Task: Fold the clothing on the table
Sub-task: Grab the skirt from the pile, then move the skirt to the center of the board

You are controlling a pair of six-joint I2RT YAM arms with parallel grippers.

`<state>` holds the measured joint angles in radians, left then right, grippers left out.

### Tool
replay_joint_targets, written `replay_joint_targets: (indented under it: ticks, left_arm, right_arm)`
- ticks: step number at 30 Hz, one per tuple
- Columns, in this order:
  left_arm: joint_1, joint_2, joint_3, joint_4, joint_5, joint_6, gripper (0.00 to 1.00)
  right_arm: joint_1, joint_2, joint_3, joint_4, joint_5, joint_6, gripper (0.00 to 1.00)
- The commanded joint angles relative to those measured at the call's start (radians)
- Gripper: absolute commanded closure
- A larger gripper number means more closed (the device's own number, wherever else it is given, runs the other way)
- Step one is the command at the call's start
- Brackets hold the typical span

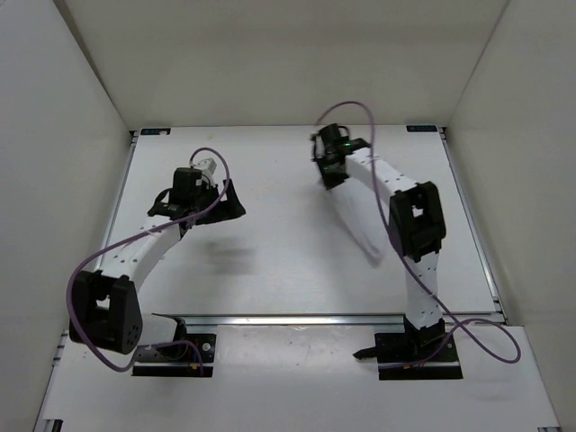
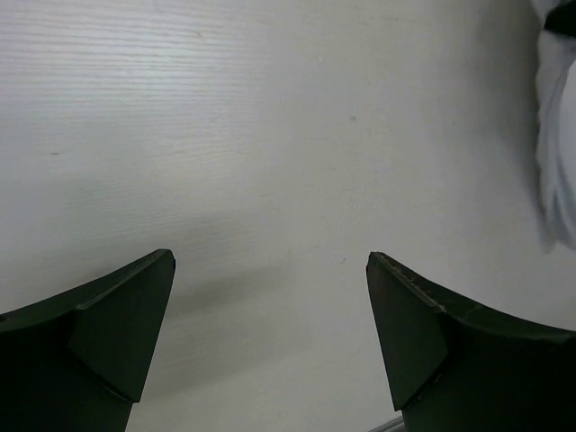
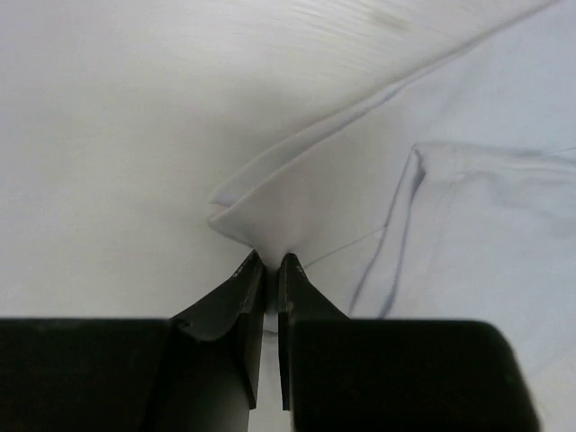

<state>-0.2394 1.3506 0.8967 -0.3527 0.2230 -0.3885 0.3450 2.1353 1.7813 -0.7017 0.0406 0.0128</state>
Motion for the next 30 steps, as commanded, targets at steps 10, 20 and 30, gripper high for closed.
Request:
replay_joint_targets:
  ticks: [10,20,30]
  left_arm:
    - [0.072,-0.191,0.175,-0.077,-0.137,0.017,0.01]
    - [0.057,-0.025,0.186,0.03,-0.132,-0.001,0.02]
    - [-0.032,0.119,0.217,0.064,-0.05,-0.03,0.01]
  right_arm:
    - [0.03,-0.4,0.143,0.152,-0.536,0.179,1.0]
    - [-0.144,-0.088,0.099,0.125,-0.509,0.118,1.0]
    - [-0.245,0.209,0.294,0.1,-0.461,0.145,1.0]
